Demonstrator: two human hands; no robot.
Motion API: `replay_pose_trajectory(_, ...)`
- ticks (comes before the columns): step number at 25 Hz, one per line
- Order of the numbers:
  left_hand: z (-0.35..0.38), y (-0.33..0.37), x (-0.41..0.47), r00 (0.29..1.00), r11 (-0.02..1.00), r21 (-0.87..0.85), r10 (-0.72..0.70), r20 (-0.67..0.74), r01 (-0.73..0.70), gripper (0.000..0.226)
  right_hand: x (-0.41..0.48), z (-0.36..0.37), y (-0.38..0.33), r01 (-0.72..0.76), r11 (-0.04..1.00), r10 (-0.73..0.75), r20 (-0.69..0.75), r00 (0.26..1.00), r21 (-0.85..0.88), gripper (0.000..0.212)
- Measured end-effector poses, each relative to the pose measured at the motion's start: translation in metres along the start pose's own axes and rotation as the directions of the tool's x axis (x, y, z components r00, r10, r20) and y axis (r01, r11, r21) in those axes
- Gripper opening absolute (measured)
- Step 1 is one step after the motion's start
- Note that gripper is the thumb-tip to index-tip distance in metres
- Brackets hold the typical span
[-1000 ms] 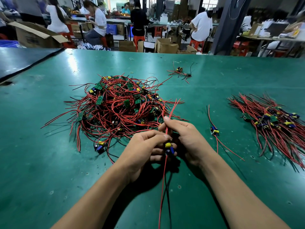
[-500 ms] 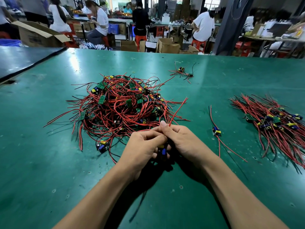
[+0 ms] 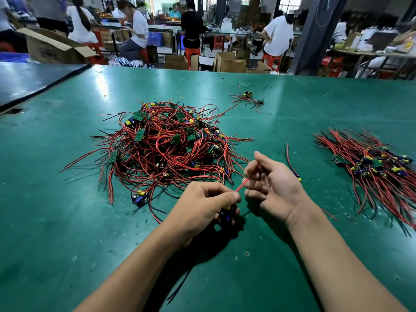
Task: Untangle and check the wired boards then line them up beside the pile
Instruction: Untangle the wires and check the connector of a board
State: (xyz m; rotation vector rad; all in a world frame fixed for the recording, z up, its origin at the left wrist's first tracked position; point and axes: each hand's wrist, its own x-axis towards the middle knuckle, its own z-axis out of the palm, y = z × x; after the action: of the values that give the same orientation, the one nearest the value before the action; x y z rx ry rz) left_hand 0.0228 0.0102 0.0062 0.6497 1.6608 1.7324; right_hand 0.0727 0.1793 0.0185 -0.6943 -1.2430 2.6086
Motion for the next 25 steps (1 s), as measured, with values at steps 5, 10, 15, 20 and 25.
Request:
replay_pose_trajectory(5, 0.002, -0.002, 0.001, 1.0, 1.0, -0.002, 0.0, -0.019, 0.0, 0.016, -0.001, 0.005, 0.004, 0.03, 0.991, -0.027, 0.022, 0.999, -0.129, 0.058)
replay_pose_trajectory(10, 0.003, -0.003, 0.005, 0.994, 0.994, -0.109, 0.014, -0.11, -0.026, 0.019, -0.003, 0.015, 0.032, 0.154, 0.88, -0.067, 0.203, 0.977, -0.449, 0.042)
replay_pose_trajectory(15, 0.002, -0.003, 0.004, 0.998, 0.994, -0.111, 0.008, -0.06, -0.015, 0.018, 0.001, 0.008, 0.033, 0.185, 0.842, -0.107, 0.179, 0.978, -0.507, 0.051)
replay_pose_trajectory(20, 0.001, 0.001, 0.0, 0.999, 0.999, -0.037, 0.003, 0.043, -0.001, 0.015, 0.006, -0.008, 0.021, 0.264, 0.697, -0.284, 0.081, 0.955, -0.667, 0.045)
replay_pose_trajectory(25, -0.003, 0.004, -0.002, 0.996, 1.0, 0.009, -0.002, 0.088, 0.001, 0.015, 0.01, -0.013, 0.017, 0.37, 0.617, -0.45, 0.074, 0.89, -0.695, 0.038)
